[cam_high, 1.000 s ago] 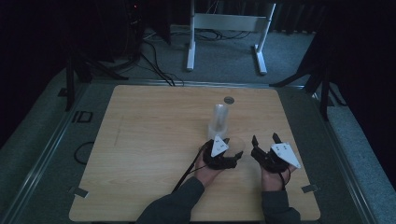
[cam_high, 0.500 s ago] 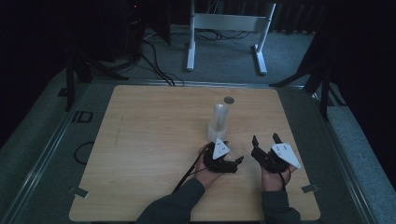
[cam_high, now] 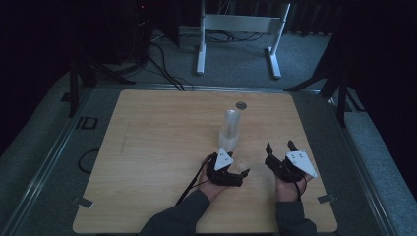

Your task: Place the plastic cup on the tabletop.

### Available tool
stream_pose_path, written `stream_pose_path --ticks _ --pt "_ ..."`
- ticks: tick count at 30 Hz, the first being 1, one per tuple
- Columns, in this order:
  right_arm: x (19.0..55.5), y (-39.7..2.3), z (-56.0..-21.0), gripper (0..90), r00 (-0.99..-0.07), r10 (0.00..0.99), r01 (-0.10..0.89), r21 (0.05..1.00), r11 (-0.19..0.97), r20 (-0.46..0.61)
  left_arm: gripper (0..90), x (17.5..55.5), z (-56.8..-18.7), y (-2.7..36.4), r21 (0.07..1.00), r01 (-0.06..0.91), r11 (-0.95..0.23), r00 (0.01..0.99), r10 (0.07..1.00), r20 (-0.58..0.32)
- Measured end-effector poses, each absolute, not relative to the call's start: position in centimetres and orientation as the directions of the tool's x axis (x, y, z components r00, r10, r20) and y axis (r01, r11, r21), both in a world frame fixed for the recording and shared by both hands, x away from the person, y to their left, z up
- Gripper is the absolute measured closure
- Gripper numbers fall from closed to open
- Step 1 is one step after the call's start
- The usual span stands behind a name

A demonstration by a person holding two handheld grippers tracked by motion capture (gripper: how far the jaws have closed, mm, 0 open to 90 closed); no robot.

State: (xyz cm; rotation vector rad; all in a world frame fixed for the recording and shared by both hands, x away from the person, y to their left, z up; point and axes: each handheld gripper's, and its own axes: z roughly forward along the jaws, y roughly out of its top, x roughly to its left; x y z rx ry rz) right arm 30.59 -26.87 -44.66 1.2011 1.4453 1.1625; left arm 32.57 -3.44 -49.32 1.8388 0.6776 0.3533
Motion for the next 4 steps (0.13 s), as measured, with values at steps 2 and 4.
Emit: stream_pose_path --ticks 2,4 --pt "30.6 -26.9 -44.7 24.6 -0.125 0.99 0.146 0.985 0.087 -0.069 14.2 32.3 -49.3 -3.0 0.928 0.283 -0.242 0.795 0.601 -0.086" --pt "30.6 -26.9 -44.6 24.6 -0.121 0.99 0.145 0.986 0.083 -0.065 14.3 31.9 -49.4 -2.3 0.927 0.283 -0.246 0.797 0.599 -0.085"
